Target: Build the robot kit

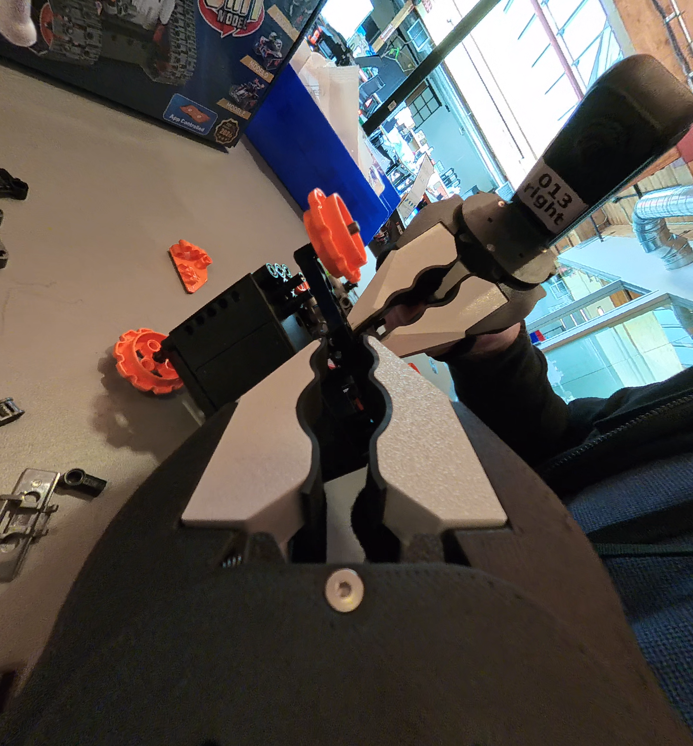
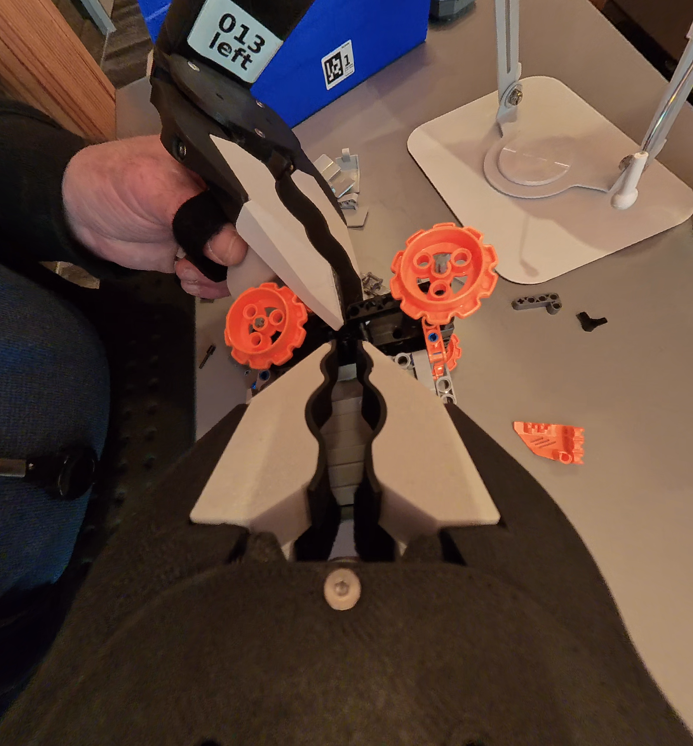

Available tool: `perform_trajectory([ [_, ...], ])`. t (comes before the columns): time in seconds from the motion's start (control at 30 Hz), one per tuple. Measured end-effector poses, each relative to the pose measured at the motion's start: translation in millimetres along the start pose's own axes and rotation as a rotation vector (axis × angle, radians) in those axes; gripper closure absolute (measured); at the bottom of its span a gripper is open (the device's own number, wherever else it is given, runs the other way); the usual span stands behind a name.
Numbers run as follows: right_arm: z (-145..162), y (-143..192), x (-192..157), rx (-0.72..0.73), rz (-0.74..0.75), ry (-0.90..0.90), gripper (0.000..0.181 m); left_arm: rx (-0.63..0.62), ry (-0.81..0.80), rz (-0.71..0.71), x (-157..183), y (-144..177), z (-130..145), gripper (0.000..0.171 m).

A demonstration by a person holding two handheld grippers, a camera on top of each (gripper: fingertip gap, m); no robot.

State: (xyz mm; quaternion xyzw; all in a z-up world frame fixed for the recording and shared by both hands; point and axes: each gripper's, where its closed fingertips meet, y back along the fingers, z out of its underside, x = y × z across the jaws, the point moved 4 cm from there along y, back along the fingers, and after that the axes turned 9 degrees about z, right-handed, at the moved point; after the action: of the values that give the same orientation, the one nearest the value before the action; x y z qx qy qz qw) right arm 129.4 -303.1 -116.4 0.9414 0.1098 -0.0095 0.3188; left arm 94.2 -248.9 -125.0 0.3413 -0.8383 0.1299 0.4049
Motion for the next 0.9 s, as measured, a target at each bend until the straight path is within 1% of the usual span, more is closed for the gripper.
perform_trajectory([
  [0.3, 0.1, -0.7, -0.3, -0.003, 0.003, 0.028, 0.176, 0.000, 0.028, 0.036, -0.6, 2.2, 1.0, 0.156],
  [0.57, 0.5, -0.8, -2.2, 0.003, -0.009, 0.077, 0.176, 0.064, 0.049, 0.035, 1.4, 3.9, 5.5, 0.156],
  [0.9, 1.6, 0.3, -4.2, -0.004, -0.037, 0.091, 0.175, 0.078, 0.055, 0.045, 4.7, 5.3, 9.9, 0.157],
])
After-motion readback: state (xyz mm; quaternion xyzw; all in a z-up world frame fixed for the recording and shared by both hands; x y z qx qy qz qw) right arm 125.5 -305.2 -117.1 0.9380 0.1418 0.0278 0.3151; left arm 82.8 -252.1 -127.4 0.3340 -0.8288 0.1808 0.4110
